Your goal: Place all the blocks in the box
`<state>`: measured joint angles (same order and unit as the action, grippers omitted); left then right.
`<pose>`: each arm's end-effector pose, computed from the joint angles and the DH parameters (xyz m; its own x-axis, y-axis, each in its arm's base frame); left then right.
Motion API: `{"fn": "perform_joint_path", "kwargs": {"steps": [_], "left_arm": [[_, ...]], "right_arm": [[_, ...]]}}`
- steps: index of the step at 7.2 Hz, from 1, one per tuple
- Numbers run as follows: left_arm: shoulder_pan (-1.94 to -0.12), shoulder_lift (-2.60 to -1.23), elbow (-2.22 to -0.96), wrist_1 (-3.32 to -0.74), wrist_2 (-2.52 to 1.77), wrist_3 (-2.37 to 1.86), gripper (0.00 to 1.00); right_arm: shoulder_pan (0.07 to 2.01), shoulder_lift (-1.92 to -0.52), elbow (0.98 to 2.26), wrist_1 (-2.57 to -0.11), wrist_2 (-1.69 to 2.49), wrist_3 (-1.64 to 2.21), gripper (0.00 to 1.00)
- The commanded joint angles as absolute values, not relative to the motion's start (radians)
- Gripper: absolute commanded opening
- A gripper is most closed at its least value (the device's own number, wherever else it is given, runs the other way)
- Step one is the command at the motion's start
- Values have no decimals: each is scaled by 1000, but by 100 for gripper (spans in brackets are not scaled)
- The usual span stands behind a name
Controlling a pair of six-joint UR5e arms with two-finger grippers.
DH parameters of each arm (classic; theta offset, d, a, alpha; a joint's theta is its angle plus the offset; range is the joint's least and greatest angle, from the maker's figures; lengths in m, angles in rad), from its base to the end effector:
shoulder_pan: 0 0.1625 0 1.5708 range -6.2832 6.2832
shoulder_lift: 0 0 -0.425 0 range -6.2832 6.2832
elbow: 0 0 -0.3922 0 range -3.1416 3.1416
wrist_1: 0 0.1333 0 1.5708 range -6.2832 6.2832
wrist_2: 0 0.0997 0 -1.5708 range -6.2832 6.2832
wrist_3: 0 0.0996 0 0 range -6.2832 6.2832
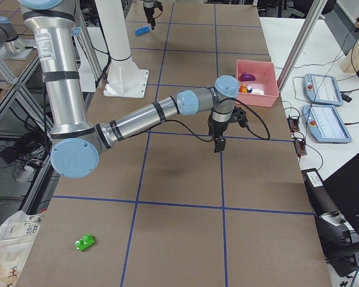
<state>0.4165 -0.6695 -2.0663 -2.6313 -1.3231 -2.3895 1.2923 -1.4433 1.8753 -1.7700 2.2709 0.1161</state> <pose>0.2147 -0.0775 0.5970 0.6823 -0.4723 -0.5580 0.3551 0.8813 -0.3118 -0.0778 -0.5236 0.4710 0.7208 -0.2424 0.6494 0.1853 0.9701 0.1565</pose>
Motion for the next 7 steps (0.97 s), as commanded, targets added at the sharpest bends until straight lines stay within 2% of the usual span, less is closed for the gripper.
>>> {"fn": "perform_joint_path", "kwargs": {"steps": [1, 7], "left_arm": [[523, -663, -2065, -2626, -1263, -2469, 100], [640, -663, -2040, -2622, -1214, -2556, 100]], "right_arm": [[1293, -1462, 1890, -1769, 2270, 114, 100], [1292, -1462, 1890, -1769, 2267, 114, 100]]}}
